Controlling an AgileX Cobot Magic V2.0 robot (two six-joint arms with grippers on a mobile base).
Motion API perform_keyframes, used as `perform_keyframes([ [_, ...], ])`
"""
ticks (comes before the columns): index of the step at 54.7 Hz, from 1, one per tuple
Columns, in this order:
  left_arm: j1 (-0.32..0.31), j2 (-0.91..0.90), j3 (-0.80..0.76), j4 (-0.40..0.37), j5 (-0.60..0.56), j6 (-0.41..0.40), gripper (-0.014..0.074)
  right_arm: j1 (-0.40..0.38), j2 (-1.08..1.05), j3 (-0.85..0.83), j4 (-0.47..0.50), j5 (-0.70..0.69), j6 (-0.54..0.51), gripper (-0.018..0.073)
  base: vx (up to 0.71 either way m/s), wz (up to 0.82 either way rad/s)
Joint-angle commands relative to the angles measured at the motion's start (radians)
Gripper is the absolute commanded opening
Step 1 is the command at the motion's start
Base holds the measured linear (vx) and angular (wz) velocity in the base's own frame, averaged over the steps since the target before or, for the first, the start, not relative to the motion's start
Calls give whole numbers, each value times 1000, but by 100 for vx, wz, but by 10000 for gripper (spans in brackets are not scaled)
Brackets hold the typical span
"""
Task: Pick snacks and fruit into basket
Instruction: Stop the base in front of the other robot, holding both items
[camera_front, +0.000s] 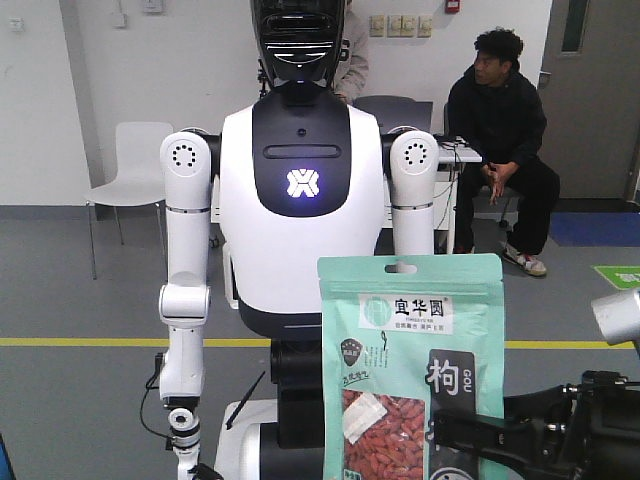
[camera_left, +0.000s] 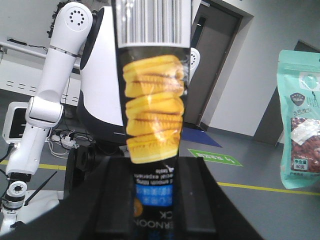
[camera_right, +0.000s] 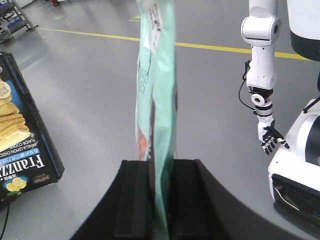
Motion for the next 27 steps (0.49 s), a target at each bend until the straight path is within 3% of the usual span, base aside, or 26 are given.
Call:
perform_keyframes([
  [1,-4,13,-32,-3,-94,1,3,-3,-17,-31,39,9,-6,-11,1,-1],
  [27,-4,13,-32,-3,-94,1,3,-3,-17,-31,40,6,-6,-11,0,0],
])
